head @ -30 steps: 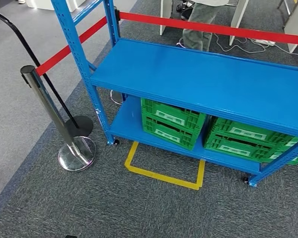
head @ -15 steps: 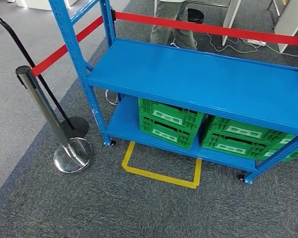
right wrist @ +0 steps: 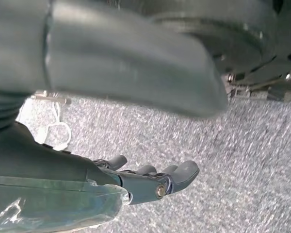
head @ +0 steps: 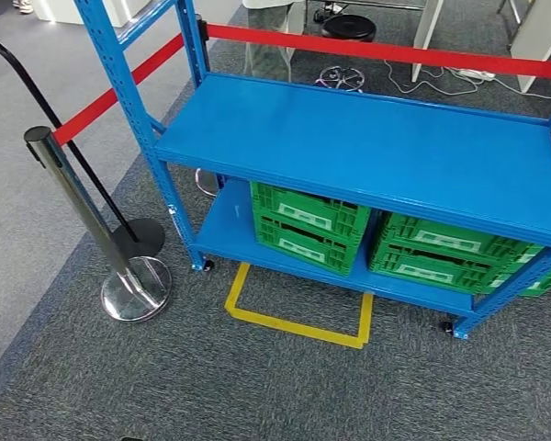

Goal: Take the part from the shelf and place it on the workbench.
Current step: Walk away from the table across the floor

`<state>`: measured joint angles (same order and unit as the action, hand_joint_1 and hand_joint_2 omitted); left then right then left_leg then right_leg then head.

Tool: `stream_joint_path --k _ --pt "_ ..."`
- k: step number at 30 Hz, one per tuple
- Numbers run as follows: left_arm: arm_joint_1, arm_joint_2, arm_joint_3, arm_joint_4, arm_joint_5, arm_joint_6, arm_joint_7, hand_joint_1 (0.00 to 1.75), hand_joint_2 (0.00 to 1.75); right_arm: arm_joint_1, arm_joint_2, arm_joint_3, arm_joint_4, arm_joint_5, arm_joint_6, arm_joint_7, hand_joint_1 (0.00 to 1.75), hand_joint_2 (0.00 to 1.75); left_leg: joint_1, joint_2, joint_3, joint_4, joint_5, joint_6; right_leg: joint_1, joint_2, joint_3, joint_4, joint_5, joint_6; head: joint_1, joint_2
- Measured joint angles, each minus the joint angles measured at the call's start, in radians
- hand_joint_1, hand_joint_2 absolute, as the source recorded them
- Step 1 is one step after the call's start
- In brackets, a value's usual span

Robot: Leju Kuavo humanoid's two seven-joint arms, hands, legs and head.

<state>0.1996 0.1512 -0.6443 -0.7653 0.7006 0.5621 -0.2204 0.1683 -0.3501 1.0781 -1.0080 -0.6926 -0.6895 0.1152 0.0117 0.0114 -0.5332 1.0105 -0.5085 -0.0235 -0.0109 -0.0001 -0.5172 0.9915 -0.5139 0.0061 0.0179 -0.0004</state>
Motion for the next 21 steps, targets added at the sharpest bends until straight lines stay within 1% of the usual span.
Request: stream_joint_path --k 1,2,3,4,5,6,7,8,9,10,11,12,14,15,20,21 --pt "0.000 0.000 0.001 0.004 -0.006 -0.006 0.000 0.00 1.75 0.000 0.004 -0.017 0.004 0.014 0.004 0.003 0.00 1.75 0.001 -0.001 -0.015 0.037 -0.027 -0.004 -0.001 -0.001 0.002 -0.001 0.003 -0.005 -0.001 0.000" --pt "0.000 0.000 0.005 0.010 -0.015 -0.014 0.001 0.00 1.75 0.000 0.008 -0.036 0.008 0.027 0.011 0.004 0.00 1.75 0.001 -0.001 -0.039 0.095 -0.062 -0.007 0.000 -0.001 0.001 -0.001 0.004 -0.009 -0.003 0.000" --pt "0.001 0.001 0.010 0.019 -0.027 -0.023 0.003 0.00 1.75 -0.002 0.013 -0.059 0.014 0.041 0.020 0.004 0.00 1.75 0.001 -0.001 -0.069 0.165 -0.097 -0.008 0.001 -0.001 -0.001 -0.001 0.005 -0.011 -0.004 0.000" --pt "0.003 0.001 0.016 0.029 -0.038 -0.033 0.005 0.00 1.75 -0.004 0.018 -0.080 0.019 0.054 0.032 0.003 0.00 1.75 0.001 -0.001 -0.096 0.225 -0.121 -0.008 0.003 -0.001 -0.002 -0.001 0.006 -0.013 -0.005 0.000" --pt "0.005 0.000 0.024 0.041 -0.052 -0.044 0.009 0.00 1.75 -0.007 0.023 -0.101 0.024 0.068 0.045 0.002 0.00 1.75 0.000 -0.001 -0.112 0.260 -0.126 -0.007 0.005 0.000 -0.003 -0.001 0.006 -0.013 -0.005 0.000" --pt "0.009 0.000 0.031 0.053 -0.066 -0.055 0.013 0.00 1.31 -0.011 0.029 -0.122 0.028 0.082 0.059 0.000 0.00 1.75 0.000 -0.001 -0.111 0.258 -0.112 -0.003 0.008 0.001 -0.003 -0.001 0.006 -0.014 -0.005 0.000" --pt "0.013 -0.001 0.040 0.065 -0.079 -0.066 0.017 0.00 0.87 -0.016 0.035 -0.142 0.032 0.095 0.073 -0.002 0.00 1.75 -0.002 -0.002 -0.092 0.216 -0.079 0.002 0.011 0.002 -0.001 -0.001 0.006 -0.014 -0.005 0.000" --pt "0.017 -0.002 0.050 0.076 -0.093 -0.077 0.022 0.00 0.44 -0.020 0.042 -0.162 0.035 0.109 0.087 -0.004 0.00 1.75 -0.004 -0.002 -0.061 0.150 -0.039 0.010 0.013 0.003 0.000 -0.001 0.006 -0.014 -0.006 0.000" --pt "0.020 -0.002 0.059 0.087 -0.106 -0.087 0.026 0.00 0.00 -0.025 0.050 -0.181 0.039 0.122 0.100 -0.007 0.00 1.75 -0.008 -0.003 -0.031 0.084 -0.010 0.018 0.016 0.004 0.000 0.000 0.005 -0.013 -0.005 0.000" --pt "0.022 -0.003 0.071 0.098 -0.120 -0.098 0.030 0.00 0.00 -0.029 0.057 -0.202 0.044 0.136 0.114 -0.009 0.00 1.75 -0.010 -0.004 -0.007 0.030 0.009 0.025 0.019 0.004 -0.002 0.001 0.005 -0.012 -0.005 0.000" --pt "0.023 -0.005 0.083 0.109 -0.134 -0.109 0.034 0.00 0.00 -0.033 0.064 -0.223 0.050 0.149 0.128 -0.012 0.00 1.75 -0.012 -0.005 0.005 -0.002 0.016 0.027 0.021 0.003 -0.005 0.004 0.003 -0.011 -0.004 0.000" --pt "0.024 -0.007 0.095 0.118 -0.149 -0.120 0.039 0.00 0.00 -0.037 0.071 -0.246 0.059 0.163 0.141 -0.015 0.00 1.75 -0.013 -0.005 0.008 -0.015 0.014 0.025 0.023 0.002 -0.011 0.006 0.002 -0.012 -0.004 0.000" --pt "0.026 -0.014 0.120 0.133 -0.177 -0.143 0.048 0.00 0.00 -0.040 0.082 -0.288 0.080 0.190 0.170 -0.020 0.00 1.75 -0.014 -0.005 0.008 -0.021 0.015 0.019 0.021 0.000 -0.018 0.007 0.000 -0.016 -0.004 0.000" --pt "0.027 -0.018 0.134 0.140 -0.192 -0.155 0.052 0.00 0.00 -0.040 0.088 -0.309 0.092 0.204 0.184 -0.022 0.00 1.75 -0.016 -0.006 0.008 -0.021 0.015 0.018 0.020 0.000 -0.020 0.006 0.001 -0.016 -0.004 0.000" --pt "0.016 -0.036 0.201 0.169 -0.263 -0.212 0.075 0.00 0.00 -0.037 0.117 -0.414 0.158 0.272 0.255 -0.034 0.00 1.75 -0.020 -0.006 0.007 -0.021 0.015 0.026 0.016 0.001 -0.017 0.001 0.006 -0.007 -0.004 0.000" --pt "0.014 -0.039 0.214 0.174 -0.277 -0.223 0.079 0.00 0.00 -0.035 0.124 -0.434 0.171 0.285 0.269 -0.037 0.00 1.31 -0.020 -0.006 0.007 -0.020 0.015 0.027 0.015 0.001 -0.017 0.000 0.007 -0.006 -0.004 0.000"
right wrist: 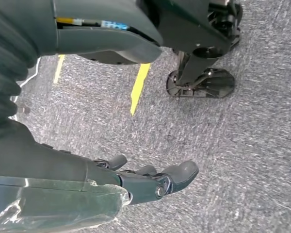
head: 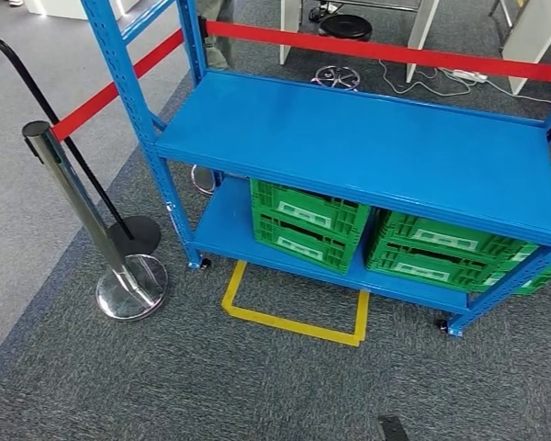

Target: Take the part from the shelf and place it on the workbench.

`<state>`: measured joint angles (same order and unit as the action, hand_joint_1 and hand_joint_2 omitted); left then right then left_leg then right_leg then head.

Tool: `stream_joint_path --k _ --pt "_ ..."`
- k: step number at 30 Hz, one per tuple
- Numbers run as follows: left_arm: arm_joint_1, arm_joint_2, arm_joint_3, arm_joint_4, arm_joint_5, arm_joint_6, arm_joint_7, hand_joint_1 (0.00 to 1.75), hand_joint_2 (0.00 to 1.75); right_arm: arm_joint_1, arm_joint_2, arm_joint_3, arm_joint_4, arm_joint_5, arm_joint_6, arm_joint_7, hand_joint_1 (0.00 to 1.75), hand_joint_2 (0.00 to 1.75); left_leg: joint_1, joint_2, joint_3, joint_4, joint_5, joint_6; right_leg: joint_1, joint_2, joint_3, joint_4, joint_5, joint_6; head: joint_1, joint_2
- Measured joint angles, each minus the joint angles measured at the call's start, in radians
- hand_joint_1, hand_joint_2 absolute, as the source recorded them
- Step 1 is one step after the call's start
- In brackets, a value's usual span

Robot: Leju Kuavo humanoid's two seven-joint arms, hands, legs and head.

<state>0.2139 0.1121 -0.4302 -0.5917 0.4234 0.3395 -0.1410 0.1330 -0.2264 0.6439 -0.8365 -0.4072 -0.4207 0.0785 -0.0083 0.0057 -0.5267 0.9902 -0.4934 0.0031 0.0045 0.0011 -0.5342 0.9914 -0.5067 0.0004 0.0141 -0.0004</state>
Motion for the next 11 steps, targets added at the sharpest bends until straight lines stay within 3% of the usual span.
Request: stream_joint_path --k 3,11 --pt "-0.004 -0.010 0.040 0.016 -0.043 -0.035 0.014 0.00 0.00 0.004 0.020 -0.061 0.038 0.041 0.043 -0.007 0.00 0.00 -0.001 0.000 -0.001 0.001 0.001 0.002 -0.002 0.000 0.005 -0.001 0.001 0.002 0.000 0.000" --pt "-0.018 -0.034 0.144 0.055 -0.150 -0.119 0.049 0.00 0.00 0.010 0.069 -0.214 0.140 0.143 0.149 -0.026 0.00 0.00 -0.001 0.000 -0.001 0.001 0.001 0.002 -0.002 0.000 0.007 0.000 0.002 0.004 -0.001 0.000"
